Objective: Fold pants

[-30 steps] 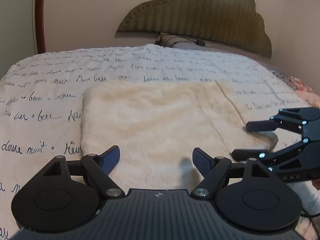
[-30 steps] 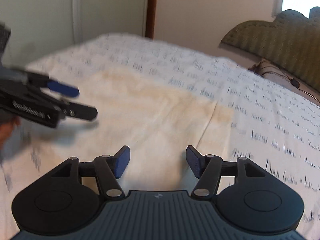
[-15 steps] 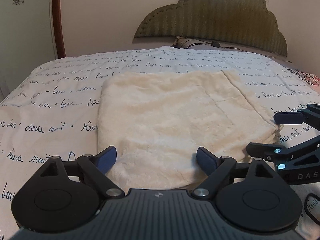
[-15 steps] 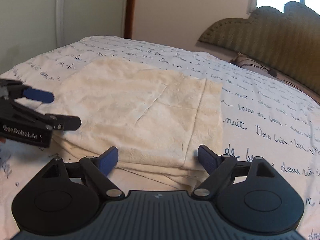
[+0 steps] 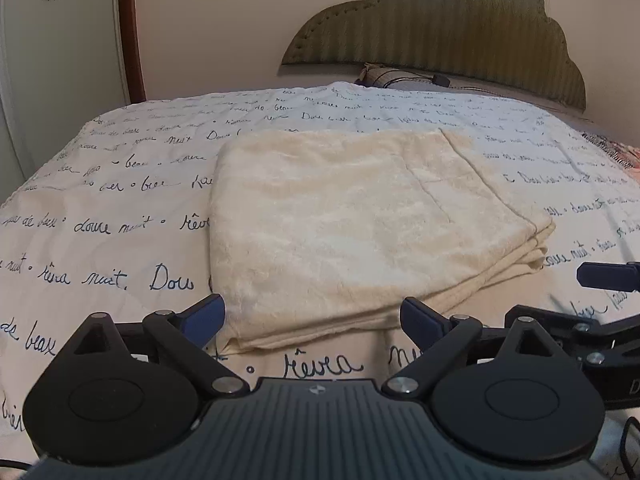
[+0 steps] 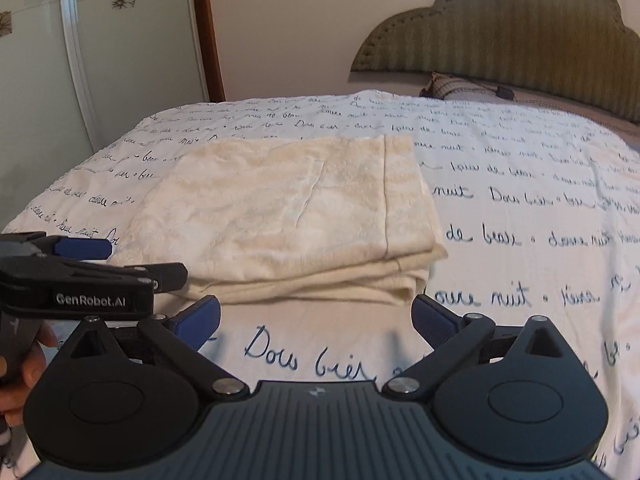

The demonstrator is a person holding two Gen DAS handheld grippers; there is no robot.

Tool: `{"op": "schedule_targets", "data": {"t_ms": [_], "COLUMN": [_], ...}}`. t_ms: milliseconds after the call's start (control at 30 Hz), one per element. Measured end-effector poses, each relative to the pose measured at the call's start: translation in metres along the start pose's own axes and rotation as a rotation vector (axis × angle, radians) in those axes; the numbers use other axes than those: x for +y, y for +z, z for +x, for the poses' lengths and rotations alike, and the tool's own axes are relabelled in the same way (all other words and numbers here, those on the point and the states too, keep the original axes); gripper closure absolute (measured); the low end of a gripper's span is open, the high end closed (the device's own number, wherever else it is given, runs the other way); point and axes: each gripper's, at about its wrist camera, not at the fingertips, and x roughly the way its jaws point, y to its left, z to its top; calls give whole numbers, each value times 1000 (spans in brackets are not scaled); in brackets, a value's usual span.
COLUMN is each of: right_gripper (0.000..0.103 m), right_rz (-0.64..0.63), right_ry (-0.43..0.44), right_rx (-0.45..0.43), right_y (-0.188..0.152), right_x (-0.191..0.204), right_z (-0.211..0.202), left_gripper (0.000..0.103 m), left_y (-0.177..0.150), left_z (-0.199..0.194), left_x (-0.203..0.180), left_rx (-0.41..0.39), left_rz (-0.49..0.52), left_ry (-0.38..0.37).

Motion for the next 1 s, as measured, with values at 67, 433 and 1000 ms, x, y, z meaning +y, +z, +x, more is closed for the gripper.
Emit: {"op": "schedule_targets", "data": {"t_ms": [67,433,1000], "right_gripper": [0,0,0], "right_rz": [27,43,-7], "right_ry": [1,14,-88], "right_rx": [10,17,-12], "right_y": [-2,-16,-47], "right_x": [1,8,20], "right_z": [-2,-6,15], "left_gripper": [7,6,0], "left_y": [-6,-28,-51], "left_z": [-3,-10,-10], "left_x": [-1,8,11], "left_rx": [5,36,-20], "left_rz": [3,-52,-60], "left_ry": [5,7,72]}}
